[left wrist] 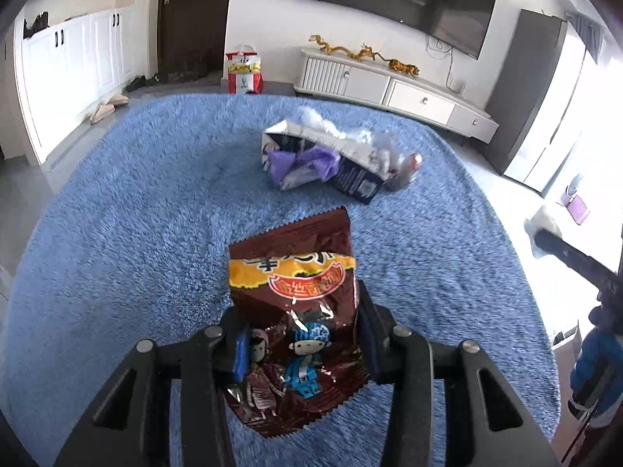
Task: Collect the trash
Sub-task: 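Carry the brown snack bag and tissue toward the white bin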
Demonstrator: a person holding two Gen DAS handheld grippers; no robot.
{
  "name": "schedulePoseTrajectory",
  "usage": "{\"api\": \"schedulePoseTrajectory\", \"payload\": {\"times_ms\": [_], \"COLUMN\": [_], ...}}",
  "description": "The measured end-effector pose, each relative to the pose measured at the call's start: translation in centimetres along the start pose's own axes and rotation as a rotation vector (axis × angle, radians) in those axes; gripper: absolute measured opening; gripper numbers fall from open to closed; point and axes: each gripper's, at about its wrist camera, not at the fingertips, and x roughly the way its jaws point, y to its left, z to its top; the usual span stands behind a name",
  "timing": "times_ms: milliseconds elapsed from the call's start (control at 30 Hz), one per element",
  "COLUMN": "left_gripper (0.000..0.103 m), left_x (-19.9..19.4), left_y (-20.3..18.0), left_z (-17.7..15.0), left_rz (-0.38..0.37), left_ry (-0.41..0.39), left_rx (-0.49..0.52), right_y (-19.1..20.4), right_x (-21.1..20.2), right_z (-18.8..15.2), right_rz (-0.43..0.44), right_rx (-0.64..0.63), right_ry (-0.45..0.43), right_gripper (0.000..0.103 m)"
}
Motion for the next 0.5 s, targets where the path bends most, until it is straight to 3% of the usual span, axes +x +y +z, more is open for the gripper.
{"api": "schedulePoseTrajectory", "payload": {"times_ms": [267, 500], "left_gripper": [0.041, 0.041], "left_x": [-1.6, 0.3], "left_y": [-5.8, -14.9], "left_z": [1.0, 1.4], "left_rz": [-0.048, -0.145], "left_ry": [0.001, 0.044], "left_rx": [0.105, 0.279], "right_y": [-5.5, -11.4], "right_x": [-5.5, -8.0], "right_z": [-2.4, -5.2], "right_rz": [-0.067, -0.156], "right_rx": [0.081, 0.185], "right_ry": [-0.059, -0.067], "right_gripper": [0.023, 0.023]}}
